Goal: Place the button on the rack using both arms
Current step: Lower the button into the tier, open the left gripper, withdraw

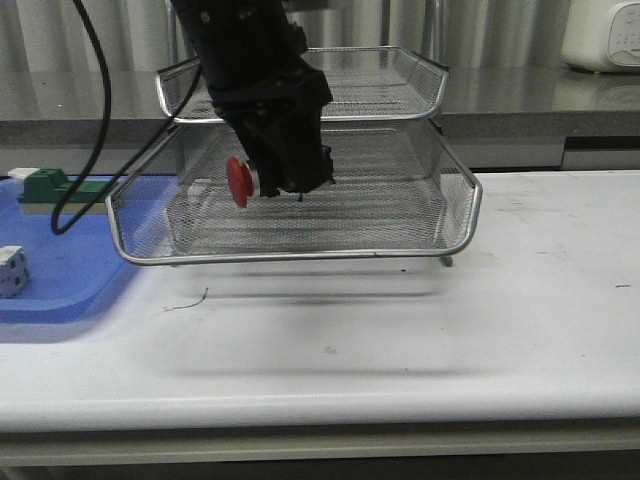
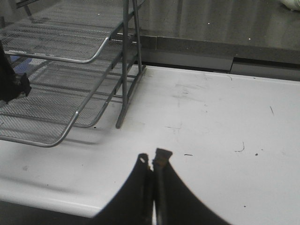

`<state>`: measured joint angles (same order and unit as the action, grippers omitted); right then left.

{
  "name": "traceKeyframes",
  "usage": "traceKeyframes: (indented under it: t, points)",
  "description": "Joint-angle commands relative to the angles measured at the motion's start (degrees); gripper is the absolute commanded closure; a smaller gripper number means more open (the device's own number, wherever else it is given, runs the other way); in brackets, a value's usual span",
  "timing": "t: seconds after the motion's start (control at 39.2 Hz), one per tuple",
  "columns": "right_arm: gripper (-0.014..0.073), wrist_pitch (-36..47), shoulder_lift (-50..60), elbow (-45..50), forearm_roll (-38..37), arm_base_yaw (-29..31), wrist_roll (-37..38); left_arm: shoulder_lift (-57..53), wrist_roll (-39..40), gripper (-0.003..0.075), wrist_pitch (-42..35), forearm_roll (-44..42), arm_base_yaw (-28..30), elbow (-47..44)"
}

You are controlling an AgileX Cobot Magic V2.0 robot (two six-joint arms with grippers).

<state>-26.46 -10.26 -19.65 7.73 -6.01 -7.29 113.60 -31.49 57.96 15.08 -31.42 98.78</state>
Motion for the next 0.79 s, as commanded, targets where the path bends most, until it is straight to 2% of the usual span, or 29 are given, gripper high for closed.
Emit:
traceKeyframes:
  t: [0.0,0.15,0.31,0.41,0.64,0.71,0.77]
  points:
    - [0.0655,4.5,-0.6,-1.4,-0.5,0.0,0.0,-2.4,0.6,0.0581,-3.1,1.3,-0.3,1.6]
    - [0.0655,4.5,-0.6,-1.4,-0.5,0.0,0.0,-1.7,0.6,0.0481,-3.0,1.5,-0.3,1.6]
    - [0.0655,4.5,-0.6,-1.4,-0.5,0.0,0.0,-1.9,0.6,0.0293,-2.4,2.7,-0.3,2.4]
    - [0.0655,4.5,-0.6,-1.4,-0.5,0.0,0.0,-2.0,0.6,0.0207,-0.4,3.3,-0.3,4.7]
    - [0.0655,4.5,-0.6,-1.4,-0.5,0.0,0.0,-2.0,0.6,0.0211,11.4,3.4,-0.3,12.0]
    - [0.0655,4.5,-0.6,-1.4,-0.5,0.0,0.0,-2.0,0.6,0.0253,15.9,3.4,-0.3,13.5]
    - [0.0655,4.5,-0.6,-1.4,-0.5,0.0,0.0,-2.4,1.7,0.0312,16.1,3.0,-0.3,13.7]
